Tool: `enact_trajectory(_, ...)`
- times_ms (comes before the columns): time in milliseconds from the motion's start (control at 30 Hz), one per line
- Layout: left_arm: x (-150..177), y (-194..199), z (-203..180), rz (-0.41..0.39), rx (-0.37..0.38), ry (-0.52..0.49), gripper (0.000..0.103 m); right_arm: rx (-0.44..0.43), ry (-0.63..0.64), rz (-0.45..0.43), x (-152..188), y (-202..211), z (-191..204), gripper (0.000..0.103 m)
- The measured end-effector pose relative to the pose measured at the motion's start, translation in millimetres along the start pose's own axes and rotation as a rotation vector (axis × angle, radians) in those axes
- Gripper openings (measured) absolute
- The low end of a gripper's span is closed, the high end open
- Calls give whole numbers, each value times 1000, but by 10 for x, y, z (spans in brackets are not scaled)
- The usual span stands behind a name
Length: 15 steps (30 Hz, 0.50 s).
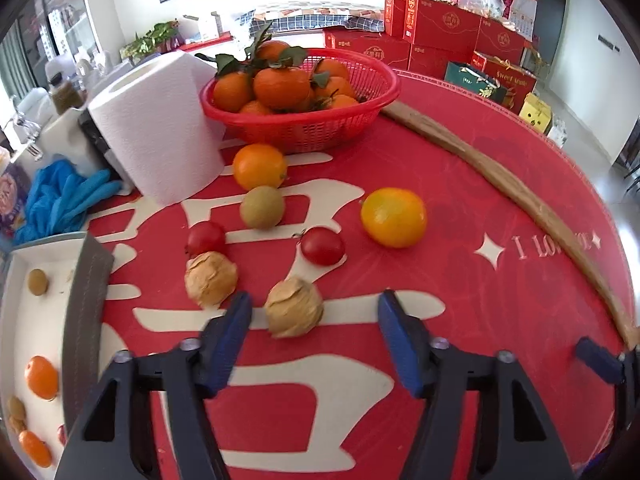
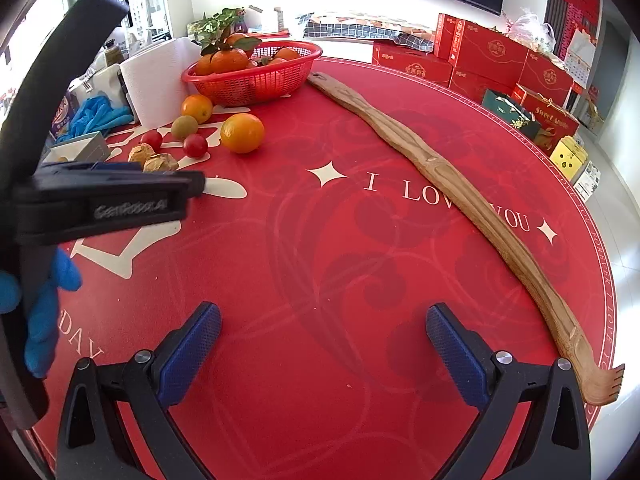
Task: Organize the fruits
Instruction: 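Move the left tool to a tan wrinkled fruit and close on it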
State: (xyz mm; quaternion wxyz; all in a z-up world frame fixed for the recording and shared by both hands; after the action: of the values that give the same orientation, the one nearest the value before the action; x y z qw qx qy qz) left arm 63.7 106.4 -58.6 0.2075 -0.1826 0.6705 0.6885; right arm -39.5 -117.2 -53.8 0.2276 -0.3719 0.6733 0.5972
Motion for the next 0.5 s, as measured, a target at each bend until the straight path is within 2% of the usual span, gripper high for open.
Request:
enact_trajectory(33,-12,-1,7,-2,7,10,46,0,0,0,0,1,0,103)
enact_trajectory(67,-32,-10,11,-6,0,8,40,1,0,0,1,0,0,103)
enact_trajectory(100,-32,-1,15,-10,4,2,29,1,0,2,0,0,-3,103)
enact_trajectory(267,183,123,181,-19,-5,11,29,-9,13,35,-56,-41,-4,103)
enact_trajectory(500,670,402,517,-41,-30,46,29,-40,55,78,-422,-316,174,103)
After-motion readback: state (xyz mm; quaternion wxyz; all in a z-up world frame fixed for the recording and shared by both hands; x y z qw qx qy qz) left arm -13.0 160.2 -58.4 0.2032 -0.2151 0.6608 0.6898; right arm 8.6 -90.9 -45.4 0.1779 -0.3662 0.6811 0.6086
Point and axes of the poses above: each gripper's, at about its wrist camera, not at the fingertips, and y roughly against the way its jaws point, z to its left, x to its underside, the point moved 9 cm from there along -y, roughly the way its jaws point, and after that the axes turned 2 degrees about -x, right-handed, at the moved point
